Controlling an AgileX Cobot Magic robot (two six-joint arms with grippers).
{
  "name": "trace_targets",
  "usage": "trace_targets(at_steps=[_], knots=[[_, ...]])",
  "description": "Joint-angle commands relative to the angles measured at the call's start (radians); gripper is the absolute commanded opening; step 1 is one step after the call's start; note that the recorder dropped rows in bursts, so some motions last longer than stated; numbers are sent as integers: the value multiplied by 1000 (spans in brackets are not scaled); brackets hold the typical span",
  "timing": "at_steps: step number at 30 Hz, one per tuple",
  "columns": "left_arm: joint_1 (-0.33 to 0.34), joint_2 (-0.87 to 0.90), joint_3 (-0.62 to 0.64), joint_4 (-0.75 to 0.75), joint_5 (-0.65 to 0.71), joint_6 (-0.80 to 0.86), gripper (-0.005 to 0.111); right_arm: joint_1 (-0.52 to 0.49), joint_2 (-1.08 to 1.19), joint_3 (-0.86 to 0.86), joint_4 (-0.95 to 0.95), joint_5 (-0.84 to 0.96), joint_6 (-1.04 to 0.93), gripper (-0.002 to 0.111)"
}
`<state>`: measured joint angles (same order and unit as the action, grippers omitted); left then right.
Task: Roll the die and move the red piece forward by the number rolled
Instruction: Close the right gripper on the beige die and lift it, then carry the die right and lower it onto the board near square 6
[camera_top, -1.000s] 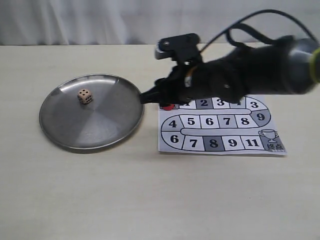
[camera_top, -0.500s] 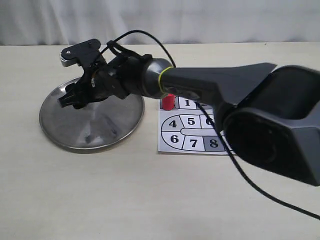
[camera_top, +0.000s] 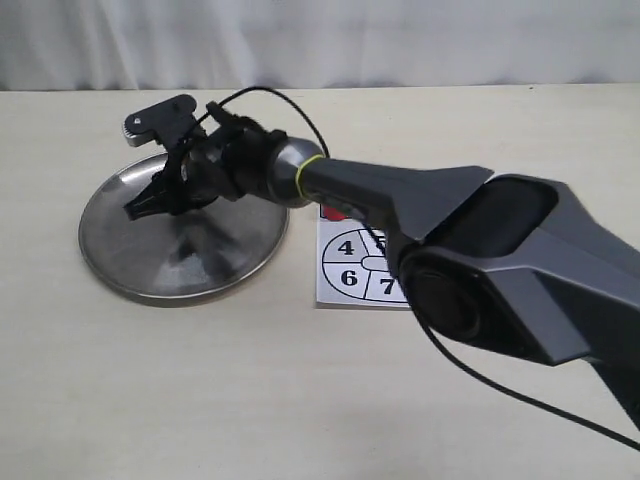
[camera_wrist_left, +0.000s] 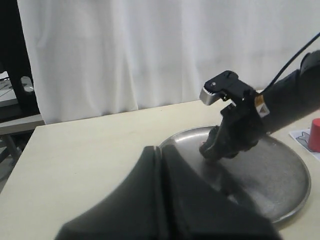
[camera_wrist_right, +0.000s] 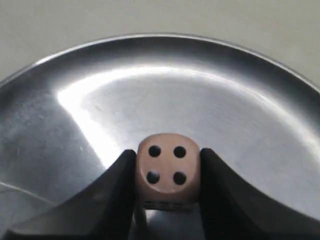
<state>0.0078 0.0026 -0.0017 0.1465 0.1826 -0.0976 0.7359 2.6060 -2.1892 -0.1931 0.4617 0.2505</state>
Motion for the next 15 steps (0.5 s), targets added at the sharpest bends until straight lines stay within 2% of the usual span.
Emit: trace_targets(at_steps=[1,4,6,8,11,15], knots=[[-8,-3,2,-2,-9,-1,0,-50,-197,-8,-92,317,-7,4],[-8,-3,2,-2,-9,-1,0,-96,-357,13,-185,528,-19,4],[-8,-3,2,-2,-9,-1,0,-148,-464,98,-181,579,-49,4],[-8,-3,2,-2,-9,-1,0,-213,-560,258,-143,549,-56,4],[-8,-3,2,-2,-9,-1,0,-358,-662,596,-54,362,-56,4],[-8,-3,2,-2,-9,-1,0,-462,-655,801,-5,295,-53,4]])
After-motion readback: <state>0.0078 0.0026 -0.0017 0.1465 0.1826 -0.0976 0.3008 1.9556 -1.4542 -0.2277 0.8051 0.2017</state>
